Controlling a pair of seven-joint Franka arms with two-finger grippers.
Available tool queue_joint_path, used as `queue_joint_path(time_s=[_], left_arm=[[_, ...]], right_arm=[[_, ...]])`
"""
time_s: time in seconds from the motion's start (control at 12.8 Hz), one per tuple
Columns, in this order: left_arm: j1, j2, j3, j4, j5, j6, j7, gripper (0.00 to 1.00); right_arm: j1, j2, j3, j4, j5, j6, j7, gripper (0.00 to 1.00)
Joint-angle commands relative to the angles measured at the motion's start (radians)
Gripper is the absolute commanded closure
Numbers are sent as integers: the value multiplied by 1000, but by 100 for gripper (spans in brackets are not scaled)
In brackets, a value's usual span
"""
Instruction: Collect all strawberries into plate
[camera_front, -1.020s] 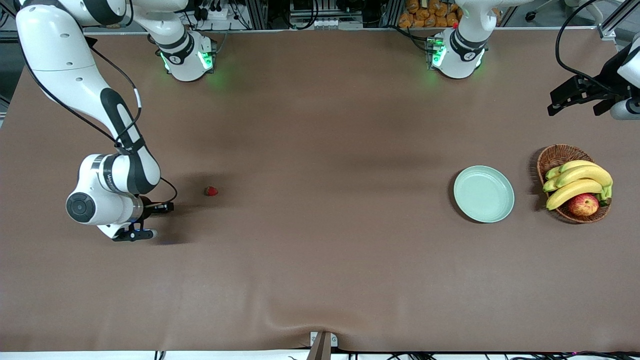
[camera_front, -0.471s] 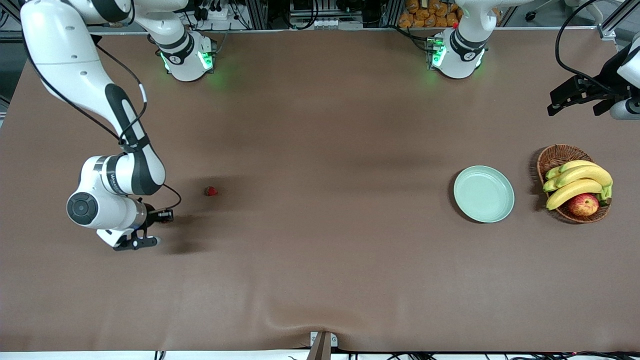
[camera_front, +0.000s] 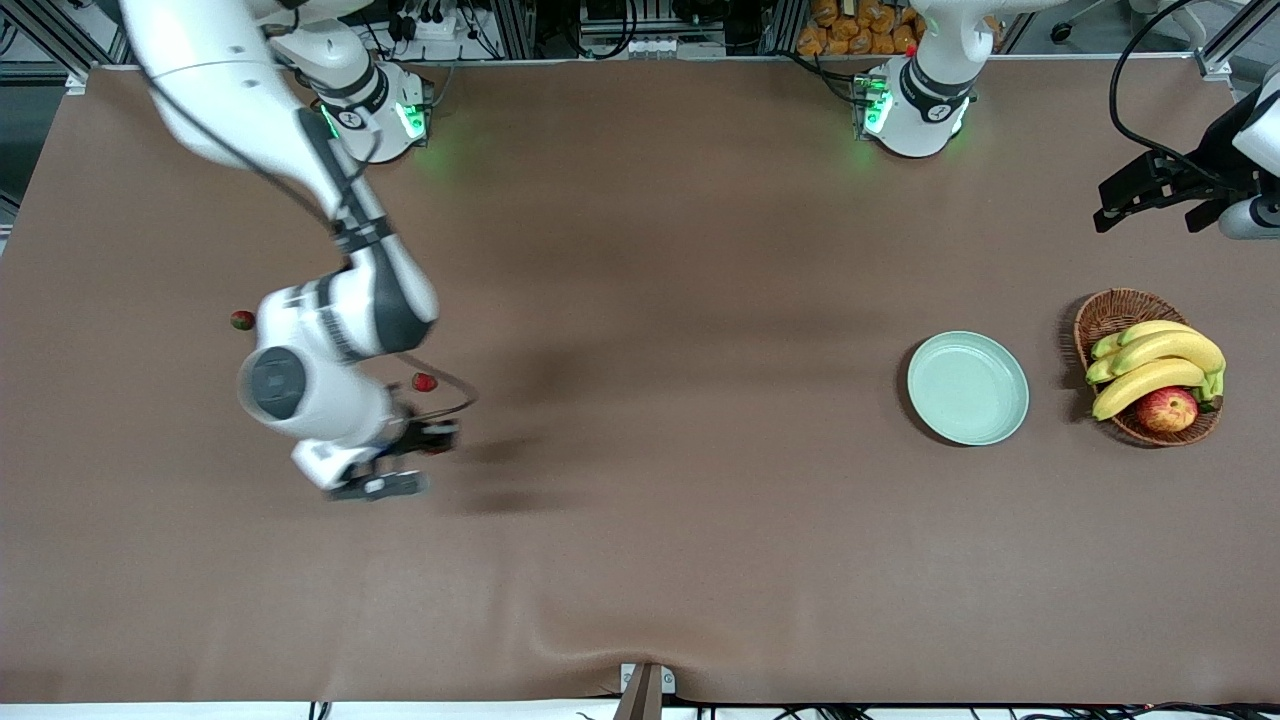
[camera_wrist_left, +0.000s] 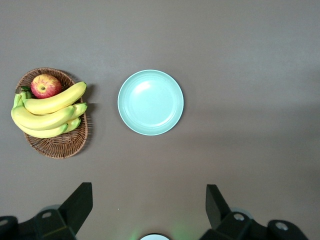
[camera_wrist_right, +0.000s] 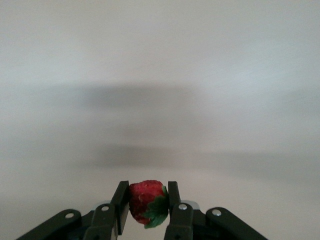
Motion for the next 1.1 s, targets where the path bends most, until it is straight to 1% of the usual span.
queue_joint_path(time_s=[0.0, 0.08, 0.16, 0.24, 0.39, 0.47, 0.55, 0.63, 0.71, 0.78, 0.86, 0.94, 1.02], left_arm=[[-10, 0, -26, 11, 8, 12, 2, 0], [-10, 10, -39, 19, 8, 16, -1, 0], [-9, 21, -44, 25, 8, 19, 0, 0], [-12, 30, -44, 30, 11, 19, 0, 0], [-13, 56, -64, 34, 17, 52, 5, 0], [-13, 70, -75, 36, 16, 68, 2, 0], [-13, 88, -92, 39, 16, 74, -3, 0], [-13, 107, -108, 50, 19, 83, -6, 0], [-13, 121, -130, 50, 21, 101, -7, 0], [-13, 141, -148, 50, 24, 112, -7, 0], [-13, 164, -164, 50, 24, 121, -12, 0], [-13, 185, -177, 47, 24, 132, -24, 0], [-15, 213, -191, 47, 24, 137, -35, 0]], right_arm=[[155, 48, -15, 5, 158, 11, 45, 100], [200, 62, -15, 5, 211, 35, 39, 100], [238, 80, -15, 5, 240, 54, 36, 99], [286, 104, -15, 6, 259, 57, 36, 99], [341, 140, -15, 25, 280, 57, 36, 98], [370, 154, -15, 28, 291, 57, 37, 95], [392, 171, -15, 34, 297, 59, 37, 89], [401, 183, -15, 38, 297, 59, 37, 74], [400, 183, -15, 38, 296, 59, 39, 40], [393, 178, -18, 40, 291, 62, 36, 8], [383, 169, -21, 43, 283, 63, 33, 0], [367, 163, -25, 67, 280, 62, 30, 0], [345, 131, -35, 75, 273, 49, 22, 0]])
